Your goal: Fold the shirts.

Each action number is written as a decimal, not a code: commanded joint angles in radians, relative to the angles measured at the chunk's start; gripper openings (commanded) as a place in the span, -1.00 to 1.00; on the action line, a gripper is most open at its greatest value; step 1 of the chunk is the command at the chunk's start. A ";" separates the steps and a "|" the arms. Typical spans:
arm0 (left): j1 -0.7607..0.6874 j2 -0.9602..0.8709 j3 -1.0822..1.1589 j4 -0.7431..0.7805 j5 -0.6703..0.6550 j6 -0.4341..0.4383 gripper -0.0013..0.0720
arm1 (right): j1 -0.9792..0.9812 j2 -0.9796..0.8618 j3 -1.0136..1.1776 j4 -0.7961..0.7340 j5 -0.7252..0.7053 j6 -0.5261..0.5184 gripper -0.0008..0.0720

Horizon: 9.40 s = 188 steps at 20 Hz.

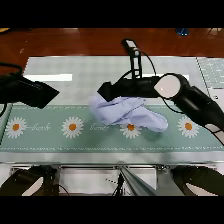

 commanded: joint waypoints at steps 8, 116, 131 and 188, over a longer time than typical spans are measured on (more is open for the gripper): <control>0.014 -0.088 -0.402 -0.013 0.195 -0.034 0.98 | -0.541 0.264 -0.003 -0.532 0.473 -0.044 0.36; 0.203 -0.251 -0.462 -0.642 0.518 0.349 -0.90 | -0.778 -0.241 0.214 -0.131 0.029 0.098 -0.92; 0.177 -0.359 -0.462 -0.646 0.721 0.356 -0.90 | -0.754 -0.265 0.214 -0.092 0.392 -0.061 0.22; 0.249 0.159 0.375 -0.247 -0.409 -0.036 -0.91 | -0.574 0.499 0.416 -0.284 1.154 0.220 -0.92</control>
